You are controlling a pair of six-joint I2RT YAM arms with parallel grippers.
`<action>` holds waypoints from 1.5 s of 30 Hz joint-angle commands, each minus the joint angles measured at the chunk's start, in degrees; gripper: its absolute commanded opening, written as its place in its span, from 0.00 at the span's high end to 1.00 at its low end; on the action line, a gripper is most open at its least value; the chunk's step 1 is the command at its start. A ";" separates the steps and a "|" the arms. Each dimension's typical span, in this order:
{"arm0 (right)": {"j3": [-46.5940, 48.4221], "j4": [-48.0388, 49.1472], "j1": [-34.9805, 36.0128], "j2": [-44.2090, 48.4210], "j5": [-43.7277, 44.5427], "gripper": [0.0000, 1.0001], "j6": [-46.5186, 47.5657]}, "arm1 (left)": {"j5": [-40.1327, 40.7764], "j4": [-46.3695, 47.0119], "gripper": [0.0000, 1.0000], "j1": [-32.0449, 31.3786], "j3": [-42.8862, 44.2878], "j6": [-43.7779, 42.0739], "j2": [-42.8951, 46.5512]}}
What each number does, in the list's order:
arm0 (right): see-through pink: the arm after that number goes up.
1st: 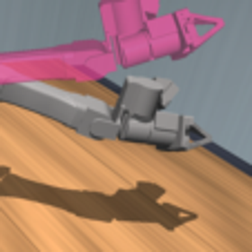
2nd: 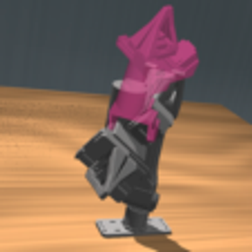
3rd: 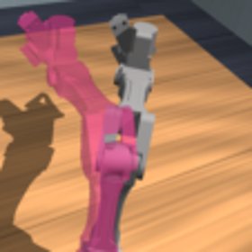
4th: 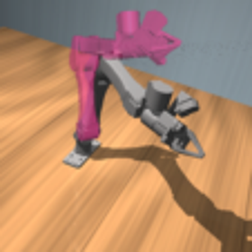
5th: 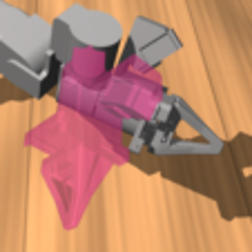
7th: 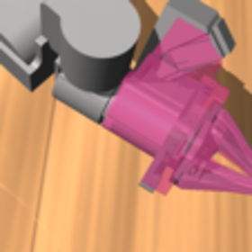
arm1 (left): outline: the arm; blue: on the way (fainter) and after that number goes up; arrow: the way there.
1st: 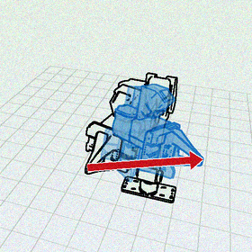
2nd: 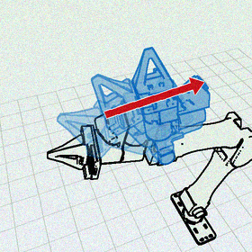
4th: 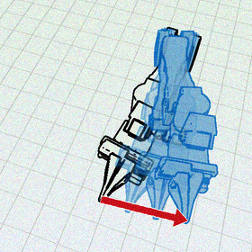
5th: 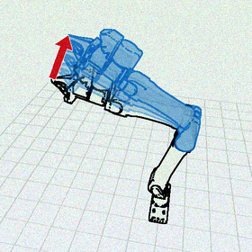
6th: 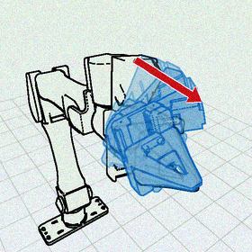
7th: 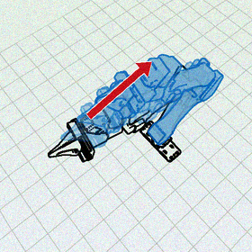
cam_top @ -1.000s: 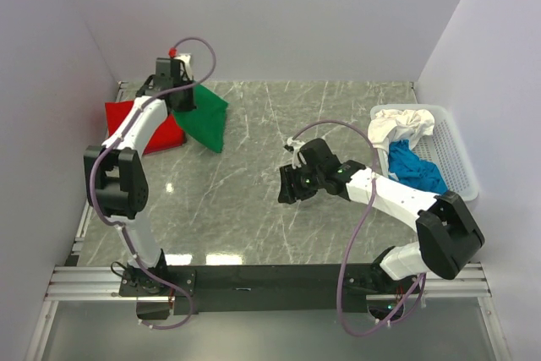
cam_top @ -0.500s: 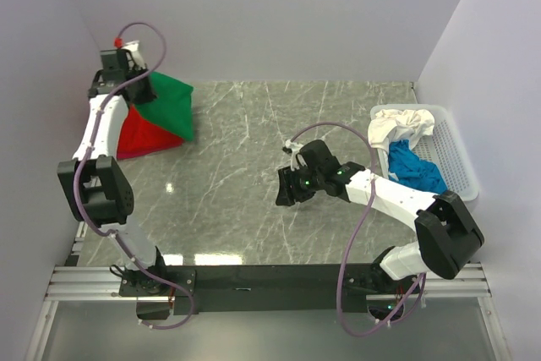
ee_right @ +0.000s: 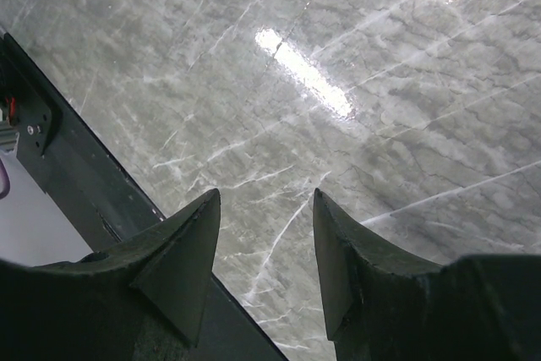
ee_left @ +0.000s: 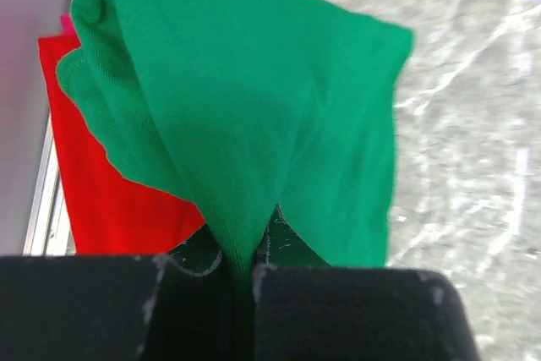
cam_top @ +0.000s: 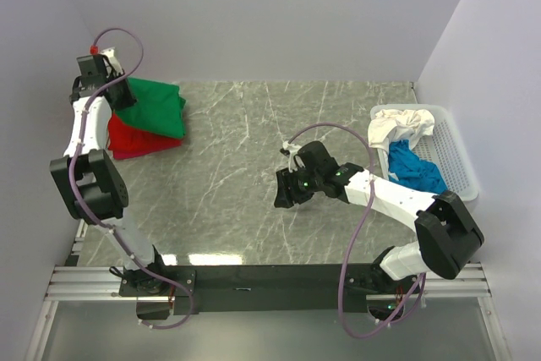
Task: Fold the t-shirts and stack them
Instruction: Neatly place the folded tshirt to the corner
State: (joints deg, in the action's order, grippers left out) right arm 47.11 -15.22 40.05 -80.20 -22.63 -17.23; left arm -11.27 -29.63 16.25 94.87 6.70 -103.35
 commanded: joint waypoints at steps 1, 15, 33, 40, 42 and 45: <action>-0.27 1.60 0.90 0.93 -0.66 0.45 0.97 | 3.79 2.47 1.00 0.54 0.67 -2.65 -2.90; -0.79 1.42 0.99 2.68 -0.83 0.44 1.06 | 20.32 1.51 0.39 2.56 1.99 -0.29 -8.27; -1.06 -0.24 1.17 7.87 3.38 0.43 -0.26 | 29.55 2.73 0.01 1.24 -7.75 10.62 20.44; 0.61 -2.79 1.08 10.94 8.65 0.43 -1.31 | 35.86 2.74 0.01 -12.18 -24.10 11.31 42.95; 1.31 -2.88 1.08 11.65 10.76 0.43 -1.84 | 37.46 1.60 0.01 -18.68 -28.67 13.94 48.66; 2.63 -3.58 1.08 12.70 13.83 0.43 -2.10 | 36.15 0.19 0.01 -24.22 -34.13 17.80 54.38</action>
State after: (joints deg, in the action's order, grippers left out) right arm 46.26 -18.57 40.75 -69.71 -13.67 -18.59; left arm 22.94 -26.48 -4.19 65.25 19.49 -50.92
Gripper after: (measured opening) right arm 0.573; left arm 0.993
